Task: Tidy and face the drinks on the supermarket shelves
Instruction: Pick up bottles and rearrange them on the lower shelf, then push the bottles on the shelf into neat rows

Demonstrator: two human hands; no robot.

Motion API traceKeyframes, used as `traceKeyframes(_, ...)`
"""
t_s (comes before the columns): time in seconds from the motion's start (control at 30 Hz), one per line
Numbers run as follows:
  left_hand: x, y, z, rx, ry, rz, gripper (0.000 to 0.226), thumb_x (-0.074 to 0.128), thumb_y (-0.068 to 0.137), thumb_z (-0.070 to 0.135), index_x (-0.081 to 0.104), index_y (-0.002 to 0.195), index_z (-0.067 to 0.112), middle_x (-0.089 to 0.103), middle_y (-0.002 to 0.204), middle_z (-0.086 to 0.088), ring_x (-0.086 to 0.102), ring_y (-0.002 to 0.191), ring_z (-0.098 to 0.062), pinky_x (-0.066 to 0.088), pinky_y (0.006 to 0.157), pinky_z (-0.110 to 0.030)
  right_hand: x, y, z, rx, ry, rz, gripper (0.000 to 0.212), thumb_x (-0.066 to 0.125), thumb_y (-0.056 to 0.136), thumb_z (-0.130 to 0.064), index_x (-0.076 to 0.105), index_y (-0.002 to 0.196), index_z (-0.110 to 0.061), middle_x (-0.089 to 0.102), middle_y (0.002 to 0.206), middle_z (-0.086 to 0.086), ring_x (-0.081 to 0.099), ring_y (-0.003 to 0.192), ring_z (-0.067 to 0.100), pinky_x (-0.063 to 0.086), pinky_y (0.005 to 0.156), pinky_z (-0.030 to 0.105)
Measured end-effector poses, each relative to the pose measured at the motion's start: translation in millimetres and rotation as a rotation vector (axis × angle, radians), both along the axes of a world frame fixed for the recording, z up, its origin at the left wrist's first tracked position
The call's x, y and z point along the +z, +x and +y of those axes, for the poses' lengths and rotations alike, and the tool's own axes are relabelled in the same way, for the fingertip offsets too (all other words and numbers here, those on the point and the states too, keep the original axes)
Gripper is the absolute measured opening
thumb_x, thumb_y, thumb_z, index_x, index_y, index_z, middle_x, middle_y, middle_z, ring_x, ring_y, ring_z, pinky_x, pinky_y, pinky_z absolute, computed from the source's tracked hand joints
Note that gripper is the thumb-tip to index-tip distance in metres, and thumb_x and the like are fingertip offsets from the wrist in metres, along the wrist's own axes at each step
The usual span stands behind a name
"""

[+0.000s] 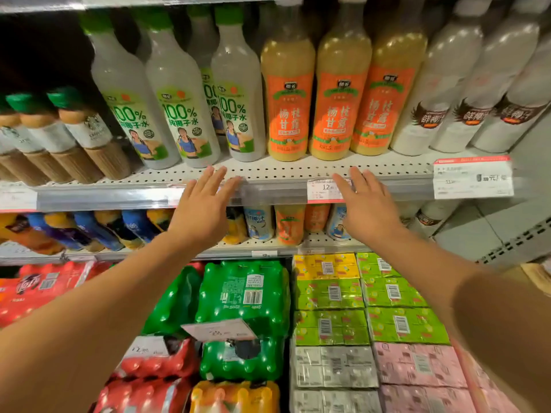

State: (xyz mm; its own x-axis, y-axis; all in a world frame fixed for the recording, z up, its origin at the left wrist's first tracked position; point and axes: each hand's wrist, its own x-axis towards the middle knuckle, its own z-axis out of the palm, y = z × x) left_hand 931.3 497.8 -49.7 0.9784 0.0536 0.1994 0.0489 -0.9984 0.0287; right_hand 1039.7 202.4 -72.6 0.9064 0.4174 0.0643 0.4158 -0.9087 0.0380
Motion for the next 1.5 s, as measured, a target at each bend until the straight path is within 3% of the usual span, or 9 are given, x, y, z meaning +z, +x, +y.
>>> traceKeyframes(0.3, -67, 4, 6, 0.010, 0.138, -0.151, 0.090, 0.061, 0.075, 0.006, 0.018, 0.153, 0.019, 0.013, 0.162, -0.010, 0.005, 0.149, -0.031, -0.007, 0.117, -0.048, -34, -2, 6, -0.016, -0.052, -0.204, 0.089, 0.064, 0.078, -0.016, 0.017, 0.153, -0.018, 0.017, 0.156, 0.021, 0.013, 0.142, 0.043, 0.016, 0.112, 0.056)
traceKeyframes(0.5, -127, -11, -69, -0.417, -0.156, -0.071, 0.070, 0.059, 0.070, -0.007, 0.044, 0.138, -0.001, 0.044, 0.143, -0.028, 0.042, 0.131, -0.045, 0.039, 0.105, -0.058, -48, 5, 2, 0.037, 0.032, -0.307, 0.090, 0.061, 0.074, -0.005, 0.021, 0.153, -0.017, 0.021, 0.156, 0.023, 0.016, 0.143, 0.044, 0.016, 0.110, 0.056)
traceKeyframes(0.63, -134, 42, -104, -0.160, -0.562, 0.036, 0.064, 0.058, 0.087, 0.009, 0.032, 0.144, -0.004, 0.030, 0.151, -0.023, 0.027, 0.141, -0.038, 0.020, 0.114, -0.033, -49, 11, -8, 0.078, 0.115, -0.340, 0.081, 0.038, 0.074, -0.006, 0.024, 0.152, -0.021, 0.023, 0.157, 0.019, 0.018, 0.143, 0.040, 0.015, 0.108, 0.052)
traceKeyframes(0.73, -140, 83, -108, 0.043, -0.596, 0.006, 0.073, 0.055, 0.093, 0.024, 0.016, 0.150, -0.002, 0.020, 0.155, -0.024, 0.018, 0.143, -0.035, 0.021, 0.114, -0.036, -51, 11, -6, 0.067, 0.125, -0.349, 0.082, 0.043, 0.076, -0.001, 0.023, 0.153, -0.021, 0.021, 0.158, 0.018, 0.016, 0.145, 0.039, 0.014, 0.109, 0.052)
traceKeyframes(0.87, -141, 117, -105, 0.196, -0.590, 0.051, 0.050, 0.049, 0.096, 0.039, 0.047, 0.134, 0.007, 0.053, 0.129, -0.023, 0.053, 0.115, -0.038, 0.046, 0.092, -0.038, -52, 11, -5, 0.072, 0.125, -0.353, 0.088, 0.050, 0.074, 0.001, 0.022, 0.154, -0.022, 0.020, 0.159, 0.016, 0.014, 0.145, 0.039, 0.011, 0.111, 0.051)
traceKeyframes(1.03, -127, 136, -109, 0.340, -0.706, 0.097, 0.041, 0.046, 0.099, 0.044, 0.056, 0.124, 0.012, 0.058, 0.122, -0.014, 0.055, 0.107, -0.029, 0.044, 0.085, -0.033, -52, 11, -6, 0.070, 0.117, -0.352, 0.092, 0.053, 0.071, 0.001, 0.021, 0.154, -0.023, 0.018, 0.159, 0.015, 0.014, 0.146, 0.038, 0.010, 0.111, 0.051)
traceKeyframes(1.17, -123, 132, -108, 0.351, -0.859, 0.040, 0.028, 0.054, 0.097, 0.024, 0.062, 0.117, 0.006, 0.061, 0.118, -0.019, 0.058, 0.102, -0.031, 0.048, 0.087, -0.041, -54, 12, -6, 0.075, 0.136, -0.396, 0.086, 0.053, 0.074, -0.002, 0.024, 0.153, -0.022, 0.023, 0.158, 0.016, 0.019, 0.145, 0.038, 0.013, 0.111, 0.051)
traceKeyframes(1.33, -121, 105, -115, 0.219, -1.137, -0.109, 0.024, 0.067, 0.085, 0.012, 0.064, 0.107, 0.021, 0.067, 0.092, 0.010, 0.063, 0.084, -0.008, 0.047, 0.069, -0.016, -55, 9, -6, 0.063, 0.131, -0.368, 0.089, 0.059, 0.074, -0.005, 0.023, 0.154, -0.022, 0.021, 0.159, 0.015, 0.017, 0.146, 0.037, 0.014, 0.112, 0.052)
traceKeyframes(1.5, -124, 73, -119, 0.058, -0.996, -0.062, 0.028, 0.072, 0.078, 0.016, 0.062, 0.103, 0.025, 0.062, 0.095, 0.019, 0.061, 0.089, -0.004, 0.044, 0.070, -0.012, -53, 6, -4, 0.033, 0.092, -0.250, 0.102, 0.065, 0.073, -0.010, 0.007, 0.156, -0.025, 0.004, 0.163, 0.011, 0.000, 0.149, 0.033, 0.005, 0.117, 0.051)
